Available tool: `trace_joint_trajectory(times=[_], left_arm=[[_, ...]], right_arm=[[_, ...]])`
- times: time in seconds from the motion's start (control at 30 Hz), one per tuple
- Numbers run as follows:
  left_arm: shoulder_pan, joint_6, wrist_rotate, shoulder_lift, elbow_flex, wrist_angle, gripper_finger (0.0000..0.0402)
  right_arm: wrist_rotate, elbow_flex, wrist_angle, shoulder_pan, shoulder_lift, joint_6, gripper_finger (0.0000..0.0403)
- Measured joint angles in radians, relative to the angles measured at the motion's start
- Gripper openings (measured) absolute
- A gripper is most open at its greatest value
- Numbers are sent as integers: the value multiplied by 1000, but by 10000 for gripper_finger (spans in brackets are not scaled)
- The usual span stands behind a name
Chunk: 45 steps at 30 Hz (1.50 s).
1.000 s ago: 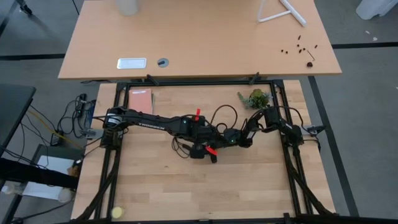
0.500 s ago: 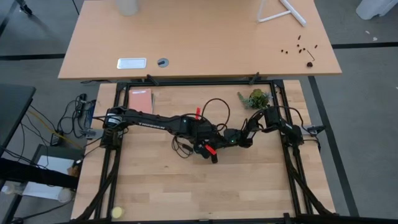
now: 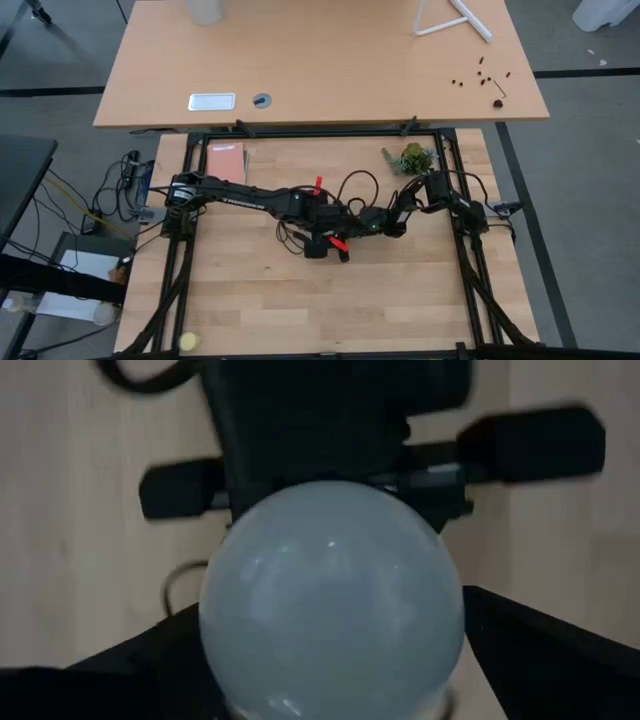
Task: Screw lightbulb
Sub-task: Remove the white lightbulb from the silver lamp
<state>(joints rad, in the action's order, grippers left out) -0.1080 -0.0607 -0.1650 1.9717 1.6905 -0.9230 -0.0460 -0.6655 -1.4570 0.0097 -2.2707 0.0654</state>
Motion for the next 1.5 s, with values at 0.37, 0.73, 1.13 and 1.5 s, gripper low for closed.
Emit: trace_joint_trajectory(times=[0.37, 0.73, 1.13, 1.5], left_arm=[[0, 692, -78, 0, 0, -5, 354], [0, 907, -84, -1, 0, 36, 316], [0, 905, -69, -1, 0, 35, 269], [1, 387, -85, -1, 0, 25, 274]], right_arm=[[-2, 0, 0, 0, 0, -3, 179], [-5, 0, -1, 0, 0, -9, 179], [-8, 0, 0, 0, 0, -14, 179], [-8, 0, 0, 0, 0, -11, 179]])
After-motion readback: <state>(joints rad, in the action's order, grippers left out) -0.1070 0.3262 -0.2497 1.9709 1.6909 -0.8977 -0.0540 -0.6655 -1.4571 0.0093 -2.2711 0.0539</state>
